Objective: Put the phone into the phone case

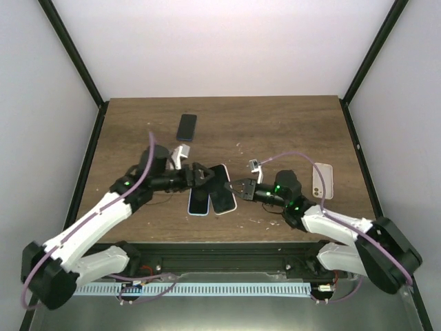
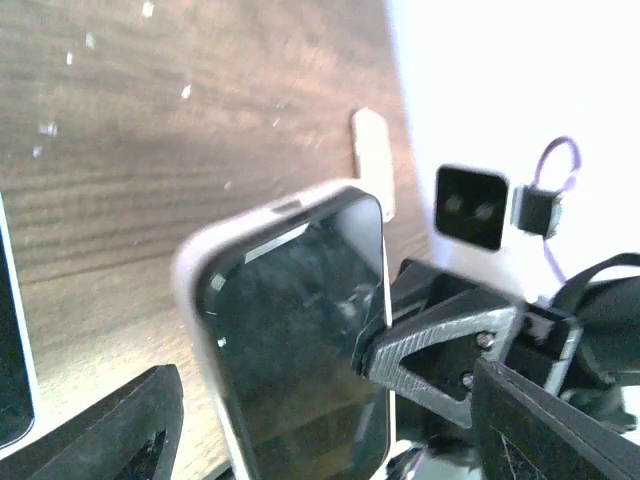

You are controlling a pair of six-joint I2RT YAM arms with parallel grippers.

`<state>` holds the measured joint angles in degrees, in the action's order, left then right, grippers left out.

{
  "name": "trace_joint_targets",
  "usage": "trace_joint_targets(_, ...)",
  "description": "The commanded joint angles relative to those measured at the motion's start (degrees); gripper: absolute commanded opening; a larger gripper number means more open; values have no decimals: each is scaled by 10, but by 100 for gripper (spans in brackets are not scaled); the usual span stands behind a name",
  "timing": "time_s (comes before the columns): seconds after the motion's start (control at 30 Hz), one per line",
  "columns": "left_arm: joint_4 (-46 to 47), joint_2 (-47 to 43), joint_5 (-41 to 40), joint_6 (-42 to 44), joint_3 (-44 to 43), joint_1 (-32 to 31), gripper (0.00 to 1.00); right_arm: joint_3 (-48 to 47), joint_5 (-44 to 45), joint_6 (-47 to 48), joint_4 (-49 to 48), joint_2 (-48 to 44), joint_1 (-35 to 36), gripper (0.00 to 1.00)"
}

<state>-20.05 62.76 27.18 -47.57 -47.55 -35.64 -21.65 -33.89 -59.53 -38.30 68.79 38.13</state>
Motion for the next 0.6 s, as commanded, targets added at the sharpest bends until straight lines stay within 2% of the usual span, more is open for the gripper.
trace_joint_targets(0.0,-11,-87,23,-8,0,26,81,-27,-25,-44,-14,-74,4,1)
trace_joint_targets(0.13,63,-166,53,-49,25,27,87,-31,-38,-93,-68,-110,4,1)
trace_joint_targets(0.23,125,-191,80,-79,49,27,87,-30,-48,-130,-127,-120,4,1)
trace_joint_targets(0.37,187,-195,109,-102,66,27,86,-38,-68,-160,-171,-120,5,1)
trace_joint_targets(0.57,213,-172,127,-114,64,27,81,-41,-77,-190,-210,-111,11,1)
